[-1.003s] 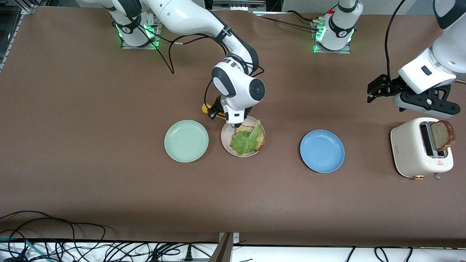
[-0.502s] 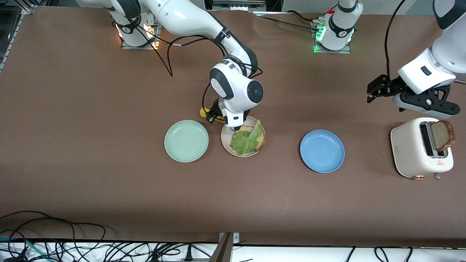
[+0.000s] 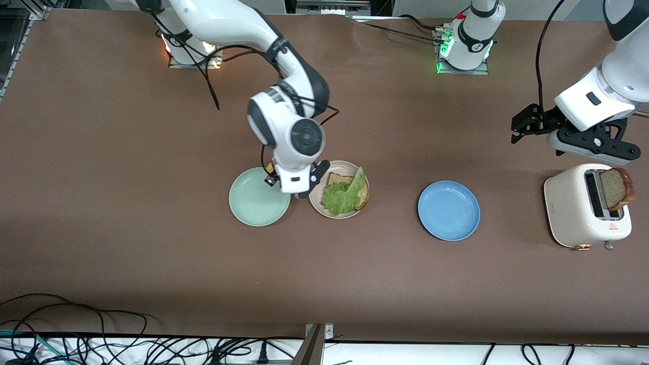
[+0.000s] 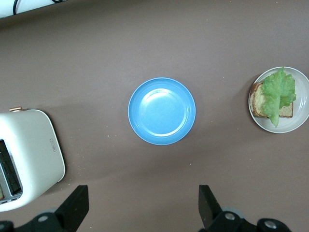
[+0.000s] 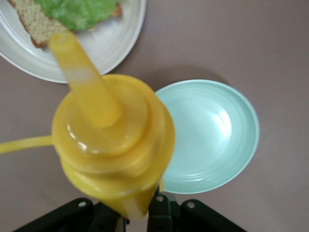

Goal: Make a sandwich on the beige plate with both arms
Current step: 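Carry the mustard bottle back beside the lettuce spot and lower it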

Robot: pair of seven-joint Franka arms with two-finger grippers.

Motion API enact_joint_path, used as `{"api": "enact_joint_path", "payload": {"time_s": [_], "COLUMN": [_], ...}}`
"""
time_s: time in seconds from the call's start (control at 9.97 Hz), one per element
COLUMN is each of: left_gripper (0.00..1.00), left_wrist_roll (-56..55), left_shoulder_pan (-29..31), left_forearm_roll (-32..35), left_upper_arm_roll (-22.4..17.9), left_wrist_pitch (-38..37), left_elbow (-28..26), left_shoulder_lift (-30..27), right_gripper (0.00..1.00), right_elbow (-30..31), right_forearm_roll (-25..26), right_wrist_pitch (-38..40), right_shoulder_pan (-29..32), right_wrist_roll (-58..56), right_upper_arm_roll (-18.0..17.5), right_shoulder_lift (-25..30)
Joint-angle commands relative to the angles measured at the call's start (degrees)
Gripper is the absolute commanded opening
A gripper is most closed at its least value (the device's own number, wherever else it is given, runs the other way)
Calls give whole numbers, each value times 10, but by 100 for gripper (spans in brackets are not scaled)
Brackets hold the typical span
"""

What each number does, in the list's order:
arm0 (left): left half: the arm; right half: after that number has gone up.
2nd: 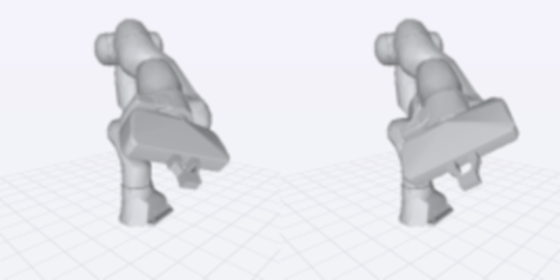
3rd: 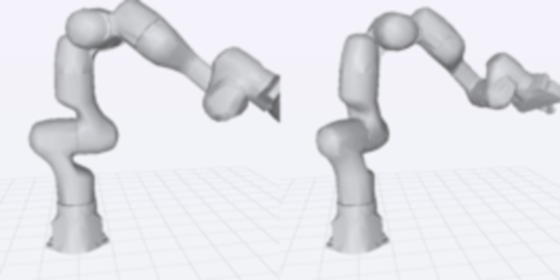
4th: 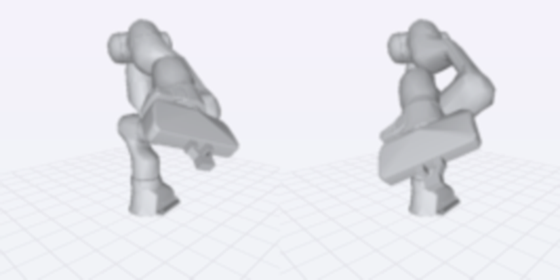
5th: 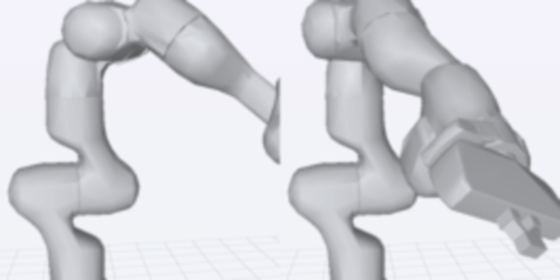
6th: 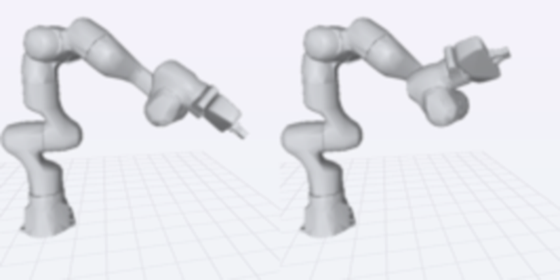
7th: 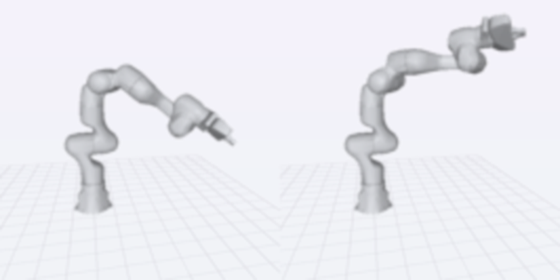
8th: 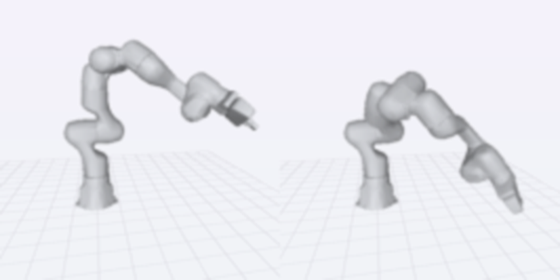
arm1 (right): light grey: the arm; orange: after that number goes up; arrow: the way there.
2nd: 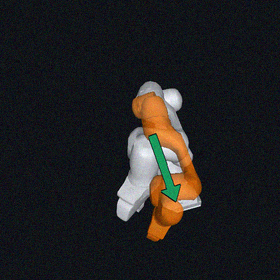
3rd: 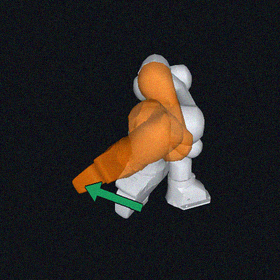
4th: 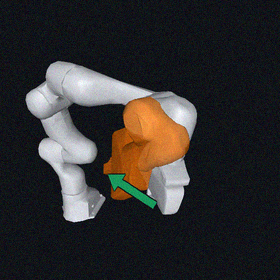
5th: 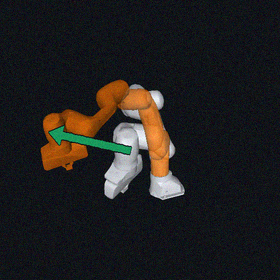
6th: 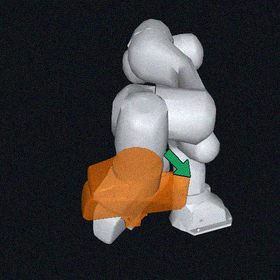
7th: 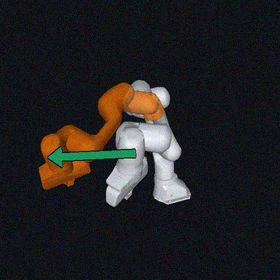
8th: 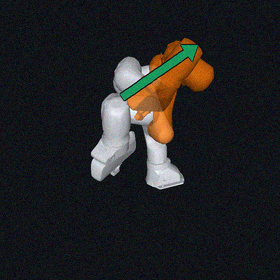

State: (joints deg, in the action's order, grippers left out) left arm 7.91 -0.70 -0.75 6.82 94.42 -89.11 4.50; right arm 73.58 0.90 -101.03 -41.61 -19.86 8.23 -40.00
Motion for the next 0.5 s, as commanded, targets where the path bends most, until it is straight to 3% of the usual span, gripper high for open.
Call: {"api": "enact_joint_path", "payload": {"time_s": [0.0,0.4], "left_gripper": [100,100], "left_wrist_roll": [1,-2], "left_shoulder_pan": [0,-1], "left_forearm_roll": [-12,-12], "left_upper_arm_roll": [-1,-1], "left_wrist_pitch": [-8,-8], "left_elbow": [19,18], "left_shoulder_lift": [10,10], "right_gripper": [0,0], "right_elbow": [191,327], "right_forearm_roll": [-34,-98], "right_wrist_pitch": [-82,-160], "right_shoulder_pan": [49,146], "right_wrist_roll": [-80,-272], "right_upper_arm_roll": [-8,-9], "right_shoulder_lift": [148,264]}}
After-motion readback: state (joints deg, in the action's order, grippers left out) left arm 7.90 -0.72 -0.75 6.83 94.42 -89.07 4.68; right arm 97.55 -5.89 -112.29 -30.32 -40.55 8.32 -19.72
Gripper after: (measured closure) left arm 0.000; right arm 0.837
